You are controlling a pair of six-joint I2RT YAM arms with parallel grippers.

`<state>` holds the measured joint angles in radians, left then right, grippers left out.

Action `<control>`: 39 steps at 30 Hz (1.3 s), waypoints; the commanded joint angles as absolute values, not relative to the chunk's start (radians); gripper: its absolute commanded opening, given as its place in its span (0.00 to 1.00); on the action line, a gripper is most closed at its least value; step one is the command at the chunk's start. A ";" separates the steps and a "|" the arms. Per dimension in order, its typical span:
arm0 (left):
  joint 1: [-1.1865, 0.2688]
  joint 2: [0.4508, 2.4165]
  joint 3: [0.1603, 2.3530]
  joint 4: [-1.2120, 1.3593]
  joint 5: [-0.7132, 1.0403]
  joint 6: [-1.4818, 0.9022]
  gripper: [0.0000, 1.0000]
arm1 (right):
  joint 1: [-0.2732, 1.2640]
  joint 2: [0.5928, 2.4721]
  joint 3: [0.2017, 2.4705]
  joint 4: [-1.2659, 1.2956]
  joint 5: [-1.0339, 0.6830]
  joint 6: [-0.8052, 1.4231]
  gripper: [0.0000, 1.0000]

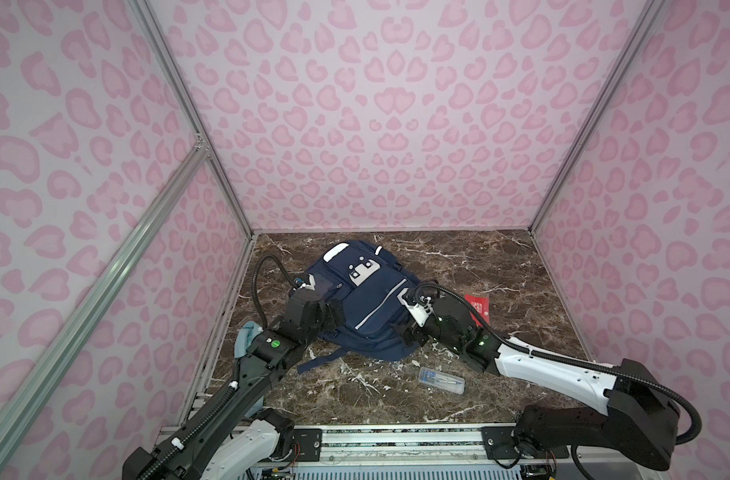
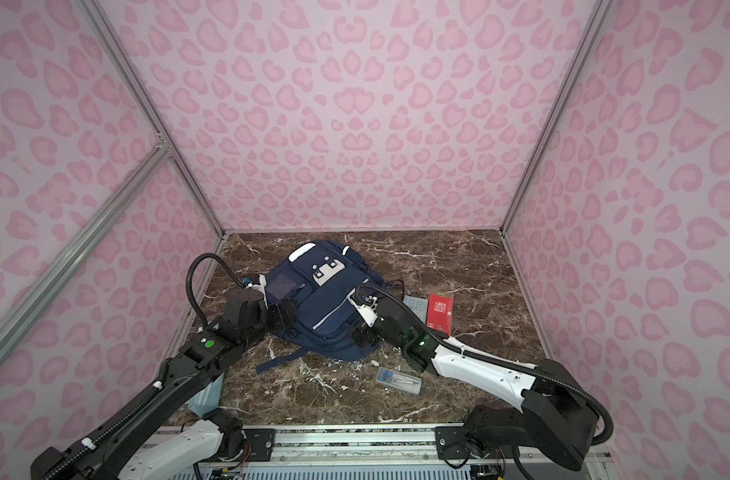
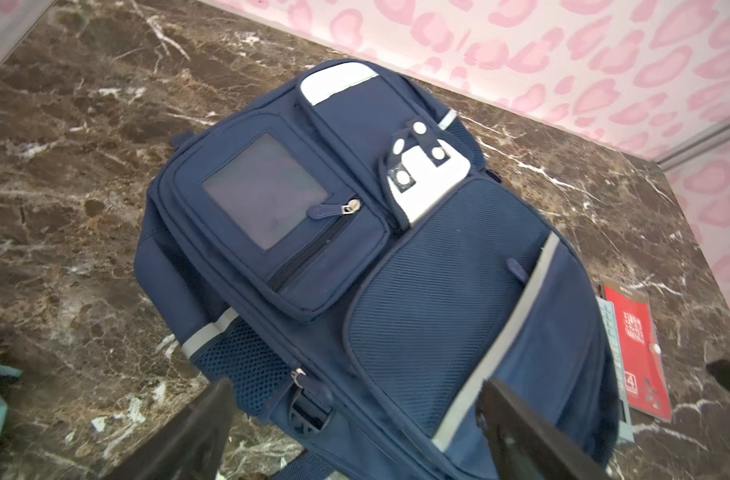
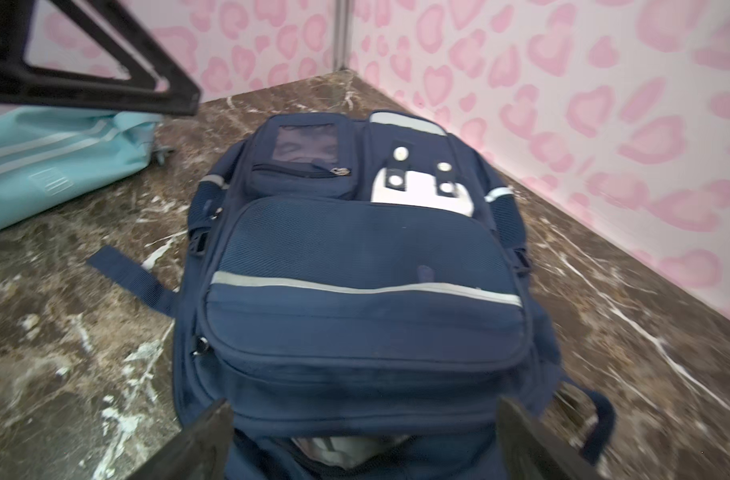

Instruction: Pack the student bag

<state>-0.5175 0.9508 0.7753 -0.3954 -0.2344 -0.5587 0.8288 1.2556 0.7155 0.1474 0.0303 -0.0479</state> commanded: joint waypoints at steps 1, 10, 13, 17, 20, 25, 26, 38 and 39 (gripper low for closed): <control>-0.586 0.990 0.830 -0.418 -0.181 -0.477 0.95 | 0.765 1.202 0.705 0.062 0.207 0.145 0.99; -0.847 1.317 1.001 -0.082 0.157 -0.507 0.85 | 0.307 1.269 0.798 -0.207 -0.026 0.330 0.97; -0.915 1.539 1.227 -0.127 0.178 -0.498 0.78 | 0.175 1.334 0.842 -0.274 -0.062 0.354 0.92; -0.955 1.797 1.440 -0.115 0.233 -0.558 0.56 | 0.047 1.444 0.867 -0.292 -0.113 0.360 0.82; -0.980 1.958 1.563 -0.126 0.249 -0.582 0.50 | -0.024 1.533 0.871 -0.260 -0.187 0.365 0.70; -1.011 2.149 1.708 -0.212 0.169 -0.544 0.49 | -0.054 1.622 0.882 -0.243 -0.211 0.353 0.67; -1.012 2.172 1.720 -0.222 0.144 -0.543 0.42 | -0.061 1.632 0.876 -0.233 -0.232 0.356 0.66; -0.940 2.396 2.030 -0.293 0.108 -0.495 0.52 | -0.093 1.668 0.810 -0.152 -0.323 0.388 0.60; -0.934 2.437 2.099 -0.321 0.115 -0.480 0.54 | -0.096 1.660 0.805 -0.150 -0.322 0.387 0.58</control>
